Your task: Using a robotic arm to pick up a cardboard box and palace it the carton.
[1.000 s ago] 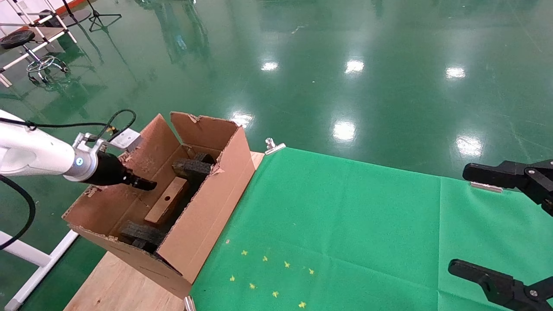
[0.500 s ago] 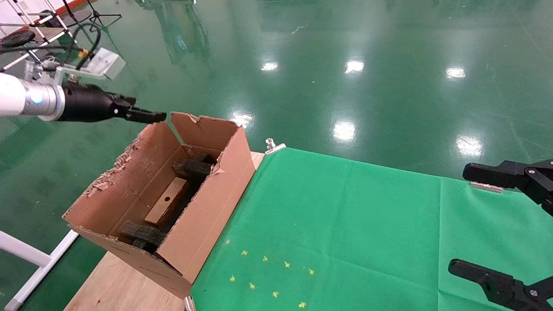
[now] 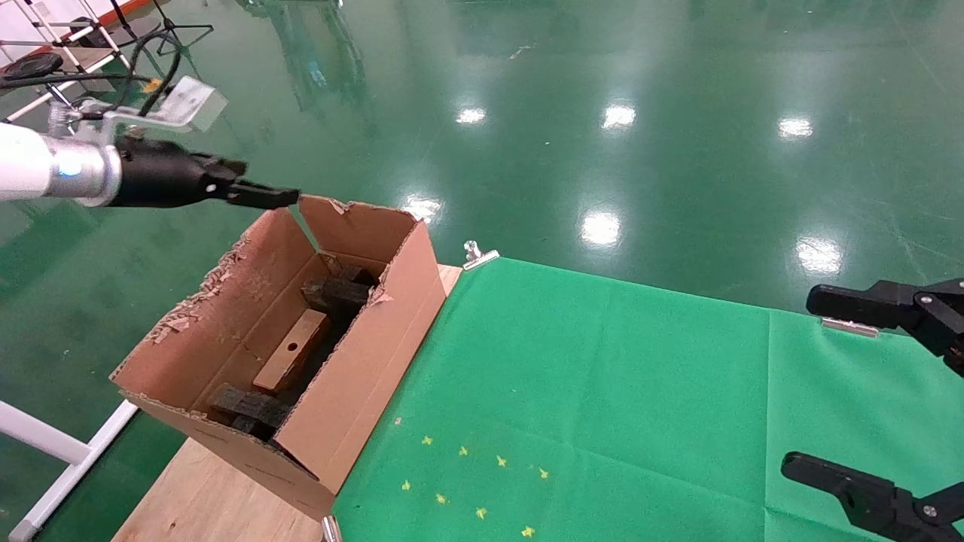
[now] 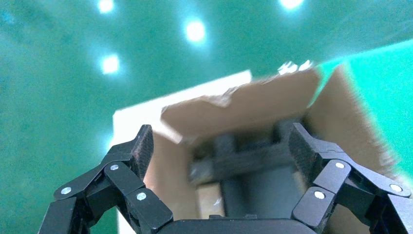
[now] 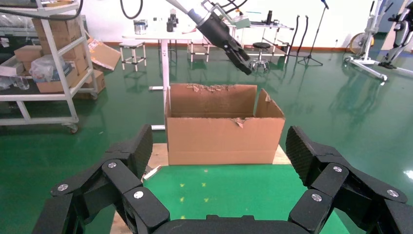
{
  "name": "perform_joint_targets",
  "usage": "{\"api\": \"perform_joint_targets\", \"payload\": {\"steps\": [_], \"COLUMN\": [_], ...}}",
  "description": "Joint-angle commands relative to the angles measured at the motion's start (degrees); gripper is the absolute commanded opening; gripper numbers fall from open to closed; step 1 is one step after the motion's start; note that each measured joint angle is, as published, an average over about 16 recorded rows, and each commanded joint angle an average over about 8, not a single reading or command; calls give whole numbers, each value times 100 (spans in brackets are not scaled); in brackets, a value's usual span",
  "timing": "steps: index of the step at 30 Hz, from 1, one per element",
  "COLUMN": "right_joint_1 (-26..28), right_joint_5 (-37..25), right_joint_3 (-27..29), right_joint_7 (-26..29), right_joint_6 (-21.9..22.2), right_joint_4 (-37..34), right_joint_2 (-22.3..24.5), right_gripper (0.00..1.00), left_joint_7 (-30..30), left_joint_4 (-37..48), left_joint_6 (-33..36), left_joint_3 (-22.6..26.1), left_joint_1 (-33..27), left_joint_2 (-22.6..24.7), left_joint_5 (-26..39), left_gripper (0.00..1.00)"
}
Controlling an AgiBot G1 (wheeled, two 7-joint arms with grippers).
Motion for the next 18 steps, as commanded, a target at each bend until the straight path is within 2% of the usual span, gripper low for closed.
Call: {"api": "perform_joint_targets", "payload": {"steps": [1,18], "right_joint_1": [0,0], "right_joint_5": [0,0], "right_joint_3": [0,-1], "right_joint_7": [0,0], "right_joint_6": [0,0], "right_joint_4": [0,0], "right_joint_2": [0,0], "right_gripper": [100,100], "left_joint_7": [31,371], "left_joint_4": [-160,-1948], "left_joint_6": [65,749], "left_joint_3": [-54,-648], "left_joint_1": [119,1513], "left_joint_2": [-21,-236], "left_joint_5": [-162,-1981], "left_gripper": [100,100]}}
